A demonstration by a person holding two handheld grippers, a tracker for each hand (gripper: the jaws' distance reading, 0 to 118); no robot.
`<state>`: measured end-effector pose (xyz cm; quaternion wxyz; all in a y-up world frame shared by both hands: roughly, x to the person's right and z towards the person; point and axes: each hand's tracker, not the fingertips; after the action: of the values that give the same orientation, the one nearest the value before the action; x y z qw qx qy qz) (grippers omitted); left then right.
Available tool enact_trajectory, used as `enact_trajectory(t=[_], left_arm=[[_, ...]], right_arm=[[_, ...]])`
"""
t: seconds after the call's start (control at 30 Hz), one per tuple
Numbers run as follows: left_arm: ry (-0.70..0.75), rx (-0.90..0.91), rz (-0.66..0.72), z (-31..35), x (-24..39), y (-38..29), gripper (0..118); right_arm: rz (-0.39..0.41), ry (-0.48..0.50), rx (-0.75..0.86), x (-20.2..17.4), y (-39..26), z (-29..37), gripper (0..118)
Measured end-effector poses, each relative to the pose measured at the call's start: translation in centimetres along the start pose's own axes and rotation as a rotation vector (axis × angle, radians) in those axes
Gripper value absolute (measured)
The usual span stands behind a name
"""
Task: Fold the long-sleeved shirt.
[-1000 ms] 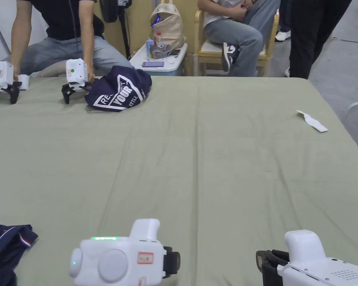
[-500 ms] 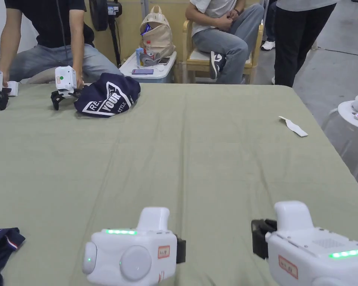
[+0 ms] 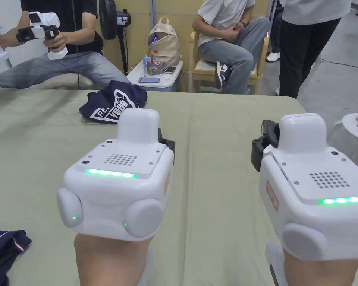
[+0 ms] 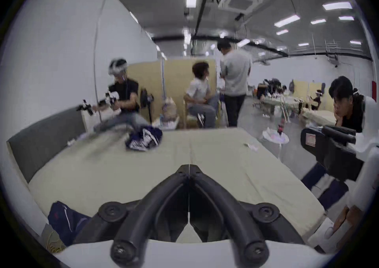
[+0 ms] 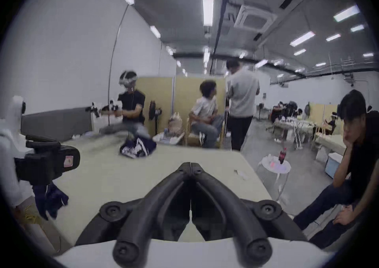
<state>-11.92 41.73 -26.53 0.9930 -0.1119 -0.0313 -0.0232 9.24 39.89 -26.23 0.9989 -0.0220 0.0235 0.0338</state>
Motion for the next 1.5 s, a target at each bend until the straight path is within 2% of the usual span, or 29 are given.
enact_trajectory(t=[0.13, 0.27, 0.37, 0.57, 0.6, 0.63, 0.67, 0.7, 0.73, 0.77, 0.8, 0.83, 0.87, 0.9, 1.0, 1.13, 1.4, 1.5], left_arm=[[0.049, 0.106, 0.001, 2.3, 0.2, -0.8, 0], [0.134, 0.182, -0.035, 4.1, 0.4, -2.7, 0], [0.14, 0.241, -0.013, 5.7, -0.2, -4.4, 0], [0.147, 0.231, -0.01, 5.9, -1.0, -5.4, 0], [0.141, 0.233, -0.01, 6.0, -1.0, -5.4, 2], [0.144, 0.243, -0.017, 6.1, -1.0, -5.5, 4], [0.15, 0.256, -0.031, 6.2, -0.8, -5.5, 9], [0.148, 0.283, -0.041, 6.5, -0.8, -5.5, 26], [0.142, 0.295, -0.043, 6.6, -0.8, -5.2, 51], [0.138, 0.309, -0.041, 6.7, -0.8, -5.1, 84], [0.147, 0.324, -0.013, 6.8, -0.8, -4.9, 118], [0.167, 0.309, 0.01, 6.5, -0.7, -4.5, 116], [0.159, 0.407, 0.018, 7.3, -0.8, -4.3, 118], [0.179, 0.355, 0.029, 7.4, -0.9, -4.2, 118], [0.163, 0.372, 0.015, 7.6, -0.8, -3.9, 118], [0.16, 0.301, 0.037, 6.5, -0.6, -3.8, 118], [0.152, 0.201, 0.076, 5.3, -1.2, -3.4, 118], [0.083, 0.162, 0.1, 5.2, -1.2, -3.3, 118]], right_arm=[[0.072, -0.048, 0.109, -0.6, -0.5, 2.6, 2], [0.079, -0.034, 0.194, -0.9, -1.3, 5.4, 3], [0.114, -0.081, 0.209, -1.6, -2.1, 6.7, 3], [0.077, -0.046, 0.171, -1.5, -3.5, 6.7, 3], [0.073, -0.04, 0.16, -1.5, -3.5, 6.5, 7], [0.065, -0.029, 0.14, -1.4, -3.4, 6.4, 22], [0.054, -0.014, 0.13, -1.2, -3.4, 6.4, 46], [0.032, -0.005, 0.127, -1.1, -3.2, 6.3, 75], [0.011, 0.006, 0.118, -0.9, -3.1, 6.1, 96], [0.015, 0.003, 0.119, -0.9, -3.1, 6.1, 113], [0.023, -0.024, 0.11, -1.0, -3.1, 5.9, 118], [0.044, -0.058, 0.152, -1.1, -3.2, 6.1, 118], [0.044, -0.088, 0.167, -1.0, -3.1, 6.3, 118], [0.041, -0.069, 0.188, -1.0, -3.0, 6.4, 118], [0.022, -0.023, 0.191, -0.7, -2.6, 6.6, 118], [-0.01, -0.031, 0.149, -0.5, -2.7, 6.2, 118], [0.006, -0.031, 0.09, -0.6, -3.4, 5.9, 118], [-0.001, -0.036, 0.084, -0.6, -3.5, 6.0, 118]])
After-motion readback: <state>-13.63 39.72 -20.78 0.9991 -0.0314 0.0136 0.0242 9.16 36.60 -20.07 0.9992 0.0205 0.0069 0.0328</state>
